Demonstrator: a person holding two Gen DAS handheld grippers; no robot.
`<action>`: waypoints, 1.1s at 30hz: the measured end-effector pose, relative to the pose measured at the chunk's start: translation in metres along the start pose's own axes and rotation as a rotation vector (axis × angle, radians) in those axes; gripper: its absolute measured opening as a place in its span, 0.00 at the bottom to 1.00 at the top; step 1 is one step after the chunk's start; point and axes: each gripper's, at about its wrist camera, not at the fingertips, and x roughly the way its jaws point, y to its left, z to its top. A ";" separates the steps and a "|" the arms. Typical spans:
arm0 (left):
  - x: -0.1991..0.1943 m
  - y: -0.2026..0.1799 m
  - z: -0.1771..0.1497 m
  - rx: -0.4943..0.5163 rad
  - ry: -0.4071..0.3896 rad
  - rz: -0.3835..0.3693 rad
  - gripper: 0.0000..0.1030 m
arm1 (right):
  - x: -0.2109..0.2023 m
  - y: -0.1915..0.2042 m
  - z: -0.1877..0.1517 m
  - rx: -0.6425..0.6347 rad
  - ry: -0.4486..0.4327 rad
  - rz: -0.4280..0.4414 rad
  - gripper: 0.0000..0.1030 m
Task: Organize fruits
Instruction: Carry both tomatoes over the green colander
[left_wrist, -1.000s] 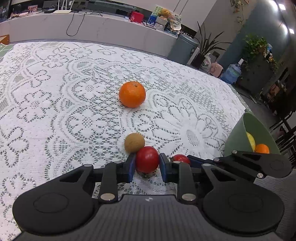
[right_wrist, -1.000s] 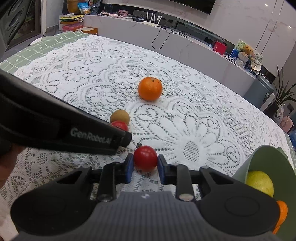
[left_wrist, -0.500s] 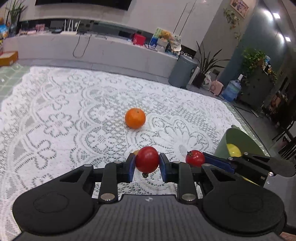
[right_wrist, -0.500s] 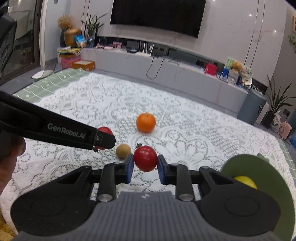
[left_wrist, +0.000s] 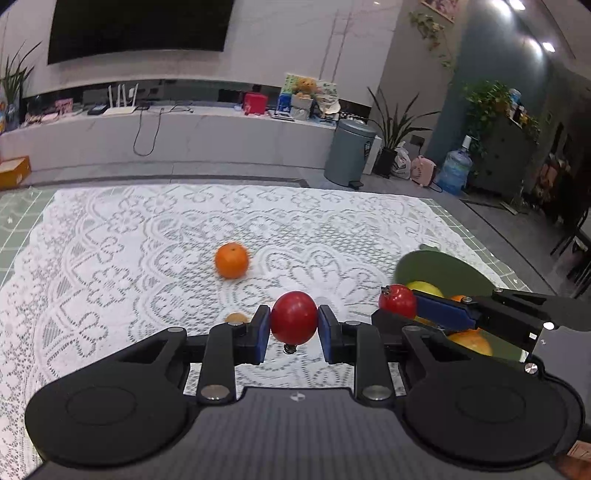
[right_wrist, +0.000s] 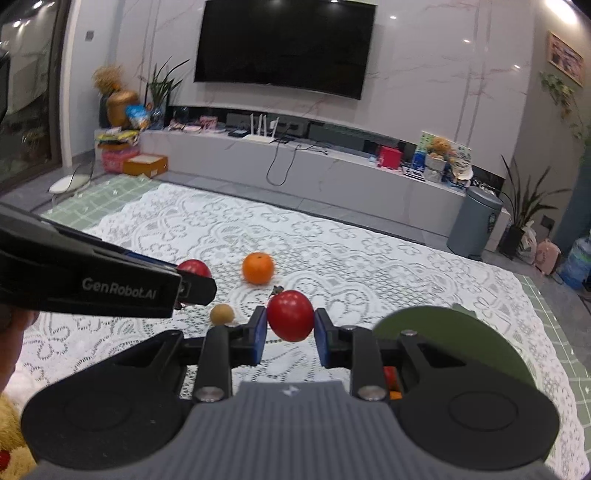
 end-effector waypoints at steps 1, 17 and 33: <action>0.000 -0.005 0.001 0.012 0.000 -0.001 0.29 | -0.003 -0.003 0.000 0.013 -0.002 -0.003 0.23; 0.007 -0.077 0.014 0.191 0.001 -0.075 0.29 | -0.045 -0.094 -0.006 0.263 0.059 -0.084 0.23; 0.071 -0.136 0.009 0.426 0.162 -0.151 0.29 | -0.029 -0.173 -0.031 0.558 0.198 -0.042 0.23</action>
